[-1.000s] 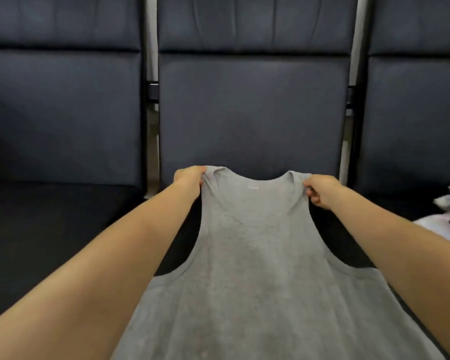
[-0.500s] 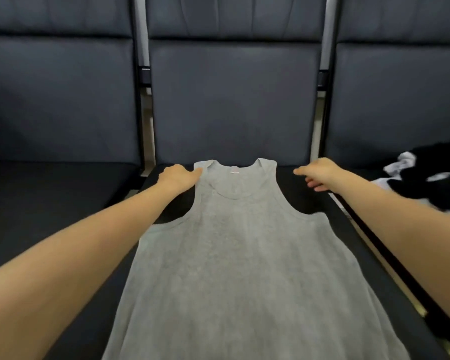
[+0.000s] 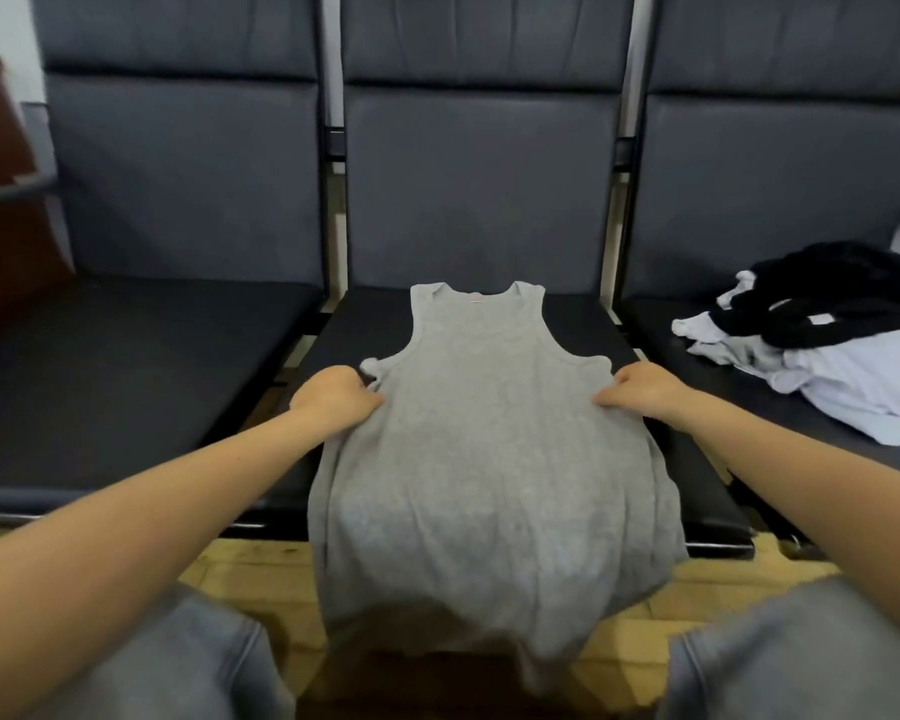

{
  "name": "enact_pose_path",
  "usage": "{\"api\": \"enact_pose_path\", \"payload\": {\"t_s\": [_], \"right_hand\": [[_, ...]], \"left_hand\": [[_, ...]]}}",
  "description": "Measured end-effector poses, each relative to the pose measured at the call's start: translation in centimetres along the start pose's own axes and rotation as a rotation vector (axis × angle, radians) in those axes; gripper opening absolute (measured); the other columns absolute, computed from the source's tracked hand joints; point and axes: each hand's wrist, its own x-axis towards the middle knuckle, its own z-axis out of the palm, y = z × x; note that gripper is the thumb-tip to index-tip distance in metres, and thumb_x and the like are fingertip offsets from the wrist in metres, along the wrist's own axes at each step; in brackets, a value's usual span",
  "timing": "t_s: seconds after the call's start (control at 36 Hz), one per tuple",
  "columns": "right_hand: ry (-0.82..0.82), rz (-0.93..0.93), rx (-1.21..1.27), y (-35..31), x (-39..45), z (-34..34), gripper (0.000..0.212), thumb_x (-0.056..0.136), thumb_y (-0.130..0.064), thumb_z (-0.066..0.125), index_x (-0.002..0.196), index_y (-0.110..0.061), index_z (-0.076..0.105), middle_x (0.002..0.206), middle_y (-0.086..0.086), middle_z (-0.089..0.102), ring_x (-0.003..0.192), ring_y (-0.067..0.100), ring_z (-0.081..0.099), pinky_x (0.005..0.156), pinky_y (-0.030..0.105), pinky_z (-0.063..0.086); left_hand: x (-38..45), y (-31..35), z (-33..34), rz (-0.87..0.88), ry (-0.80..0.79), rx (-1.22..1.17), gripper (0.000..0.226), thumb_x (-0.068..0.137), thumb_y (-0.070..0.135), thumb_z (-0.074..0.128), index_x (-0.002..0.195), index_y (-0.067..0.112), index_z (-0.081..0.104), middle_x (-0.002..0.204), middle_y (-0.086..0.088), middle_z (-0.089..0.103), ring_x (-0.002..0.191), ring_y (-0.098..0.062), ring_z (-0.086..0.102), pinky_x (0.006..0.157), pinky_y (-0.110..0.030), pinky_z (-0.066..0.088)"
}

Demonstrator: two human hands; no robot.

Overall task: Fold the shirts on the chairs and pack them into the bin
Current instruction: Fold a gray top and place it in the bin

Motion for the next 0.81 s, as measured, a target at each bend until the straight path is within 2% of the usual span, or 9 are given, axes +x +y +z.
{"api": "enact_pose_path", "payload": {"t_s": [0.11,0.19,0.28,0.33,0.44,0.53,0.61,0.72,0.81], "right_hand": [[0.075,0.046,0.431,-0.5,-0.3,-0.3,0.016,0.095,-0.010,0.054,0.101,0.001,0.062,0.101,0.019,0.065,0.078,0.024,0.057,0.061,0.028,0.042],[0.103,0.153,0.747,-0.5,0.0,-1.0,0.027,0.094,-0.007,0.057,0.117,0.007,0.058,0.109,0.018,0.065,0.085,0.027,0.062,0.076,0.037,0.051],[0.174,0.187,0.661,0.1,0.9,-1.1,0.030,0.087,-0.014,0.068,0.110,0.004,0.060,0.109,0.014,0.064,0.097,0.028,0.062,0.090,0.038,0.051],[0.222,0.104,0.410,0.4,0.9,-1.2,0.017,0.087,-0.018,0.068,0.083,-0.006,0.058,0.088,0.011,0.061,0.081,0.023,0.057,0.074,0.033,0.048],[0.171,-0.027,-0.028,1.3,1.8,-0.5,0.037,0.084,-0.023,0.070,0.058,-0.011,0.047,0.064,0.007,0.049,0.063,0.022,0.051,0.057,0.032,0.036],[0.110,-0.036,-0.053,1.1,2.5,0.0,0.028,0.081,-0.035,0.074,0.089,-0.012,0.059,0.088,0.004,0.057,0.077,0.024,0.061,0.065,0.030,0.043],[0.146,-0.092,-0.163,0.5,3.1,0.5,0.047,0.085,-0.048,0.067,0.118,-0.016,0.058,0.116,0.003,0.059,0.109,0.023,0.058,0.086,0.034,0.046],[0.126,-0.220,-0.231,-0.1,4.0,1.4,0.017,0.092,-0.045,0.056,0.089,-0.028,0.060,0.080,-0.009,0.063,0.087,0.017,0.061,0.100,0.040,0.044],[0.108,-0.235,-0.179,-0.4,4.4,1.8,0.018,0.093,-0.038,0.056,0.083,-0.023,0.057,0.072,-0.004,0.061,0.074,0.015,0.058,0.073,0.033,0.046]], "left_hand": [[0.7,0.6,-0.7,-0.218,0.098,-0.617,0.041,0.103,0.023,0.037,0.127,-0.007,0.050,0.123,-0.015,0.055,0.111,-0.034,0.054,0.084,-0.032,0.039],[2.3,-0.4,-1.7,-0.396,0.118,-1.026,0.031,0.100,0.010,0.038,0.122,-0.002,0.056,0.121,-0.018,0.059,0.090,-0.027,0.057,0.081,-0.031,0.045],[2.5,-2.0,-2.4,-0.341,0.242,-0.616,0.037,0.101,0.011,0.035,0.130,-0.010,0.046,0.126,-0.026,0.055,0.112,-0.040,0.055,0.088,-0.041,0.044],[2.3,-3.0,-2.8,-0.189,0.322,-0.267,0.033,0.102,0.013,0.035,0.125,-0.009,0.040,0.119,-0.028,0.057,0.106,-0.043,0.056,0.077,-0.045,0.042],[3.4,-4.2,-1.7,-0.039,0.241,0.249,0.032,0.100,0.012,0.035,0.129,-0.001,0.037,0.107,-0.020,0.062,0.091,-0.037,0.060,0.066,-0.041,0.039],[3.9,-3.9,-1.0,0.014,0.289,0.285,0.024,0.097,0.010,0.040,0.119,0.002,0.042,0.097,-0.015,0.061,0.081,-0.032,0.056,0.062,-0.039,0.036],[4.1,-3.1,-0.5,0.070,0.320,0.266,0.041,0.095,0.015,0.047,0.134,0.006,0.038,0.122,-0.017,0.048,0.108,-0.033,0.048,0.075,-0.042,0.041],[4.1,-1.5,-0.1,0.232,0.336,0.325,0.060,0.089,0.013,0.051,0.146,0.012,0.034,0.137,-0.012,0.038,0.124,-0.032,0.036,0.094,-0.040,0.037],[4.4,-0.2,0.5,0.303,0.178,0.220,0.048,0.094,0.024,0.047,0.142,0.016,0.044,0.140,-0.009,0.041,0.130,-0.030,0.034,0.104,-0.041,0.032]]}}
